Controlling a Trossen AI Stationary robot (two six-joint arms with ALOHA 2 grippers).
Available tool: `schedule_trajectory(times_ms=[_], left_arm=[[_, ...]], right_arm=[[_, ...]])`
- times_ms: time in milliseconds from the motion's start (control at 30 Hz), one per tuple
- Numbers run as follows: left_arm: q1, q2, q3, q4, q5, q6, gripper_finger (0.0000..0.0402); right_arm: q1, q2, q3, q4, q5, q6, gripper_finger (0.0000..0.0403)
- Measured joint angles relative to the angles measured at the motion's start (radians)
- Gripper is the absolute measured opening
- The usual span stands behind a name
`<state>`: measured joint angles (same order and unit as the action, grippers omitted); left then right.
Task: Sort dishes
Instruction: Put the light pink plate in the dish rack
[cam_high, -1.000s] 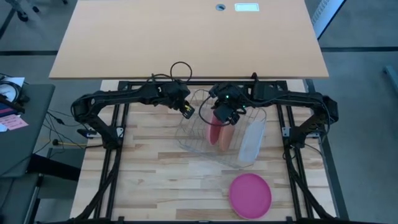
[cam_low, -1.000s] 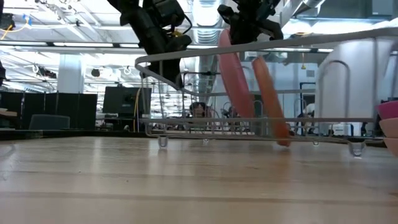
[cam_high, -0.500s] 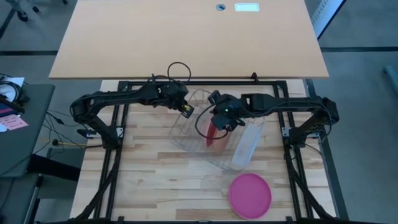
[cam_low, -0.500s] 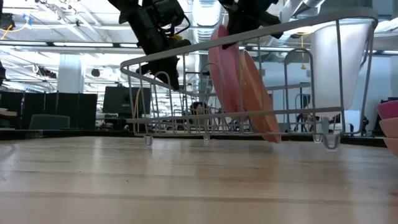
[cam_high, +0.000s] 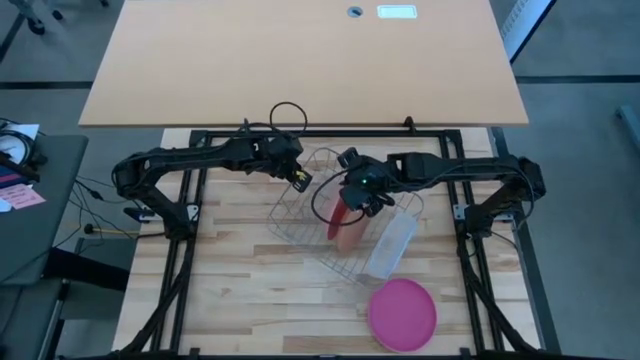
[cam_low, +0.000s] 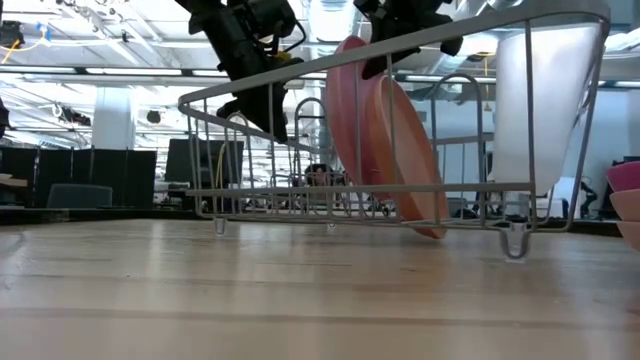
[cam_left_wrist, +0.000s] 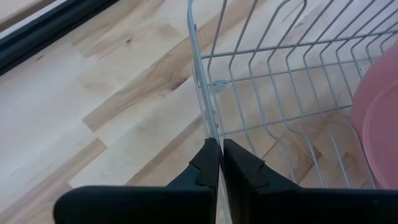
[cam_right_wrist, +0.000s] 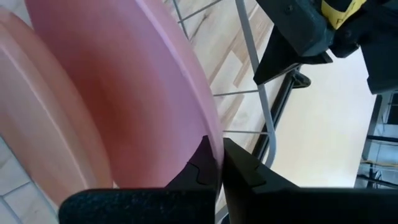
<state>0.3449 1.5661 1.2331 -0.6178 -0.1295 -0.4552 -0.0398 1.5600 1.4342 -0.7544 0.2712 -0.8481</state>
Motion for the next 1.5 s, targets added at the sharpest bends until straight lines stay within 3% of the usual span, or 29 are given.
schedule_trajectory(times_ms=[200, 733, 1033, 1333, 1500], left_arm=[[-0.016, -0.003, 0.0, -0.005, 0.005, -0.014, 0.0004], [-0.016, -0.027, -0.003, -0.063, -0.17, -0.146, 0.0], [-0.033, -0.048, -0.003, -0.137, -0.246, -0.239, 0.0], [-0.043, -0.065, -0.003, -0.119, -0.241, -0.184, 0.0002], [-0.048, -0.068, -0.002, -0.109, -0.239, -0.128, 0.0043]], right_arm=[[0.0, 0.0, 0.0, -0.001, -0.007, 0.005, 0.001], [-0.074, -0.001, 0.001, 0.111, 0.02, -0.255, 0.0011], [-0.121, -0.001, 0.001, 0.121, 0.019, -0.286, 0.0011], [-0.12, -0.001, 0.001, 0.283, 0.015, -0.282, 0.0011], [-0.133, -0.001, 0.001, 0.345, 0.016, -0.282, 0.0011]])
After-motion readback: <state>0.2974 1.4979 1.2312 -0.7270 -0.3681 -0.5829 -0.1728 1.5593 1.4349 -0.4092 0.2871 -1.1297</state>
